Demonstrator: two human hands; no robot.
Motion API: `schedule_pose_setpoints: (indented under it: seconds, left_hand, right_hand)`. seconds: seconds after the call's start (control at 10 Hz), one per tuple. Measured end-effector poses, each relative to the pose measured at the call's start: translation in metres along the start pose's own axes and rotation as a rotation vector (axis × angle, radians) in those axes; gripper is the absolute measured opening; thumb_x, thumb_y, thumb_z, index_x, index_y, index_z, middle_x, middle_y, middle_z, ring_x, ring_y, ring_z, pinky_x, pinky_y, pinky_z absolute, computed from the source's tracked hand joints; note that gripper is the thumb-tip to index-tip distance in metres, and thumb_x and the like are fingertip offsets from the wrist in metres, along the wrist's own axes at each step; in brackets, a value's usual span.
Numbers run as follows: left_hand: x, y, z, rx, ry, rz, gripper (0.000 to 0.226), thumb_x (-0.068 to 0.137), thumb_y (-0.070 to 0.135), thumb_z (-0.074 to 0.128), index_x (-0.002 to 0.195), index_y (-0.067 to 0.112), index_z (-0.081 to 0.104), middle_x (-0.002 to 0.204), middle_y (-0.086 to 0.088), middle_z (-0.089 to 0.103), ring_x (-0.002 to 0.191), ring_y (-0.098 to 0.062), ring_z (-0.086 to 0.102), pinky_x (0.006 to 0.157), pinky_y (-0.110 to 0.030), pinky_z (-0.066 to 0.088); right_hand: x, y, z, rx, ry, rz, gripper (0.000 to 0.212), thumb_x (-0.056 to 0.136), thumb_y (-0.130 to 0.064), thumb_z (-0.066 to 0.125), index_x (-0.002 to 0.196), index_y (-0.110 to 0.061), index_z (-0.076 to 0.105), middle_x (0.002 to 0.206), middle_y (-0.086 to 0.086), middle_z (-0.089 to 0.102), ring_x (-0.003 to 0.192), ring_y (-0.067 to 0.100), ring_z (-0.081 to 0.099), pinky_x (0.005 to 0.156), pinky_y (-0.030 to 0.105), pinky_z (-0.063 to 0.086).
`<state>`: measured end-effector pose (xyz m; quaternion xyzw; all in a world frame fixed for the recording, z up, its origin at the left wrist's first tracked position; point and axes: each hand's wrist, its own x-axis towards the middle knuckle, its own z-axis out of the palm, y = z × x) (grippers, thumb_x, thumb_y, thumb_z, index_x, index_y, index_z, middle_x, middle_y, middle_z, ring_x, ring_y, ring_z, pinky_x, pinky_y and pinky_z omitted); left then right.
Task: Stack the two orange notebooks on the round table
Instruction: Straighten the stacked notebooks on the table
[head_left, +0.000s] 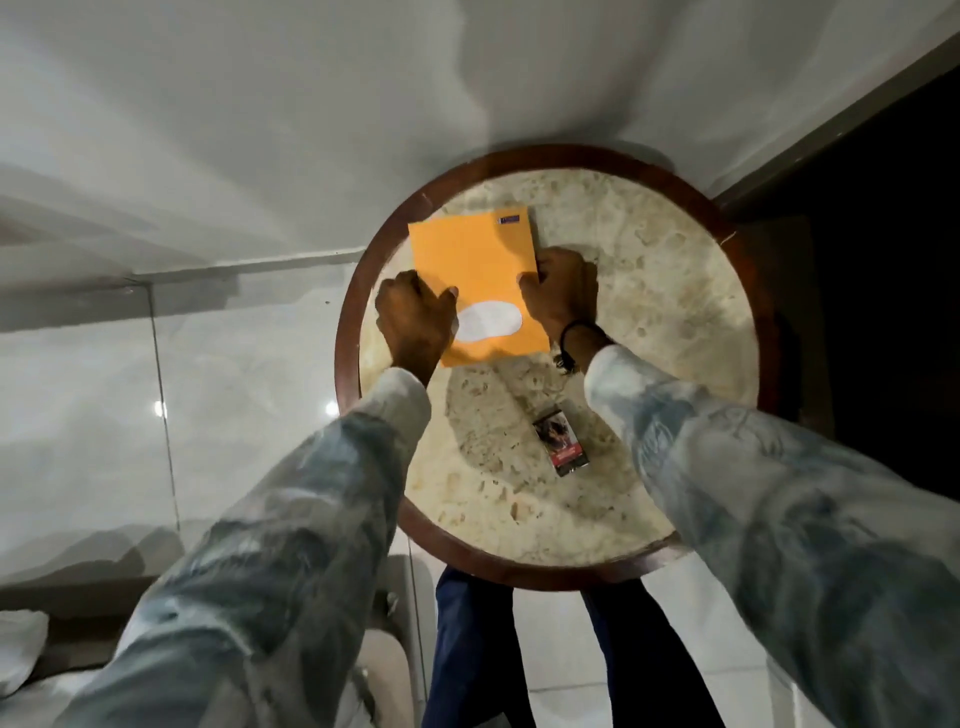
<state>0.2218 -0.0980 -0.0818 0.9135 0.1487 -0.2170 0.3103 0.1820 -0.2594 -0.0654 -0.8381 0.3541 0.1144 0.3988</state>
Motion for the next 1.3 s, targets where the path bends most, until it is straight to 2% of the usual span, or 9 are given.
schedule_pose_setpoints:
  seconds: [0.1, 0.2, 0.3, 0.4, 0.5, 0.6, 0.9, 1.1, 1.3]
  left_hand:
    - [-0.004, 0.002, 0.003, 0.076, 0.045, 0.002, 0.054, 0.086, 0.038, 0.080, 0.124, 0.003, 0.065, 0.137, -0.020, 0.060, 0.124, -0.042, 0.062, 0.106, -0.050, 0.055]
    - [-0.021, 0.008, 0.008, 0.210, 0.101, 0.208, 0.071, 0.094, 0.040, 0.068, 0.152, 0.006, 0.045, 0.161, -0.022, 0.039, 0.147, -0.043, 0.044, 0.117, -0.053, 0.044]
    - [-0.029, 0.012, 0.024, 0.378, -0.075, 0.461, 0.077, 0.105, 0.049, 0.045, 0.167, 0.011, 0.018, 0.176, -0.016, 0.011, 0.164, -0.040, 0.010, 0.132, -0.056, 0.014]
    - [-0.026, 0.009, 0.039, 0.473, -0.195, 0.491, 0.080, 0.106, 0.054, 0.035, 0.168, 0.013, 0.005, 0.177, -0.014, -0.005, 0.165, -0.040, -0.006, 0.133, -0.062, 0.003]
    - [-0.023, 0.002, 0.049, 0.514, -0.184, 0.489, 0.082, 0.106, 0.055, 0.032, 0.168, 0.011, 0.003, 0.177, -0.017, -0.004, 0.164, -0.042, -0.005, 0.132, -0.064, 0.002]
    - [-0.020, 0.000, 0.053, 0.530, -0.175, 0.486, 0.081, 0.106, 0.055, 0.031, 0.168, 0.011, 0.004, 0.177, -0.018, -0.003, 0.164, -0.043, -0.004, 0.131, -0.064, 0.002]
    - [-0.016, -0.006, 0.062, 0.552, -0.140, 0.498, 0.078, 0.108, 0.051, 0.032, 0.168, 0.011, 0.002, 0.177, -0.017, -0.006, 0.164, -0.042, -0.006, 0.132, -0.063, -0.001]
    - [-0.014, -0.006, 0.064, 0.561, -0.160, 0.492, 0.080, 0.108, 0.052, 0.033, 0.168, 0.013, -0.002, 0.177, -0.015, -0.010, 0.164, -0.040, -0.011, 0.132, -0.062, -0.004]
    - [-0.027, 0.019, 0.038, 0.565, -0.207, 0.490, 0.081, 0.107, 0.056, 0.030, 0.168, 0.015, -0.005, 0.176, -0.014, -0.014, 0.164, -0.038, -0.012, 0.133, -0.061, 0.002]
  right_hand:
    - [-0.006, 0.006, -0.004, -0.104, 0.024, -0.010, 0.017, 0.089, -0.017, 0.064, 0.095, -0.002, 0.068, 0.107, 0.021, 0.073, 0.107, 0.041, 0.063, 0.079, 0.042, 0.048]
    - [-0.042, 0.024, -0.016, -0.130, 0.032, -0.051, 0.046, 0.090, -0.025, 0.069, 0.132, -0.007, 0.062, 0.128, 0.015, 0.068, 0.124, 0.037, 0.061, 0.099, 0.046, 0.052]
    - [-0.091, 0.060, -0.020, -0.249, -0.039, -0.077, 0.057, 0.090, -0.032, 0.068, 0.140, -0.007, 0.054, 0.129, 0.018, 0.064, 0.124, 0.038, 0.058, 0.098, 0.047, 0.052]
    - [-0.135, 0.094, -0.016, -0.412, -0.116, -0.129, 0.069, 0.088, -0.041, 0.068, 0.146, -0.008, 0.049, 0.138, 0.018, 0.058, 0.128, 0.038, 0.055, 0.100, 0.049, 0.049]
    - [-0.155, 0.114, -0.007, -0.528, -0.261, -0.103, 0.075, 0.087, -0.043, 0.069, 0.150, -0.012, 0.043, 0.148, 0.016, 0.050, 0.136, 0.039, 0.048, 0.105, 0.053, 0.048]
    - [-0.147, 0.121, -0.005, -0.427, -0.187, -0.113, 0.062, 0.084, -0.019, 0.067, 0.142, -0.006, 0.052, 0.136, 0.021, 0.057, 0.125, 0.044, 0.054, 0.097, 0.054, 0.053]
    - [0.026, 0.068, -0.061, -0.138, 0.289, -0.008, 0.061, 0.077, -0.020, 0.072, 0.133, -0.009, 0.051, 0.124, 0.018, 0.064, 0.113, 0.037, 0.061, 0.083, 0.045, 0.057]
    - [0.044, 0.064, -0.062, -0.214, 0.215, -0.031, 0.062, 0.075, -0.017, 0.076, 0.132, -0.008, 0.051, 0.129, 0.019, 0.062, 0.117, 0.040, 0.059, 0.086, 0.051, 0.059]
    - [0.020, 0.017, -0.137, 0.144, 0.306, -0.101, 0.060, 0.077, -0.024, 0.084, 0.128, -0.008, 0.056, 0.121, 0.014, 0.069, 0.109, 0.031, 0.068, 0.091, 0.050, 0.060]
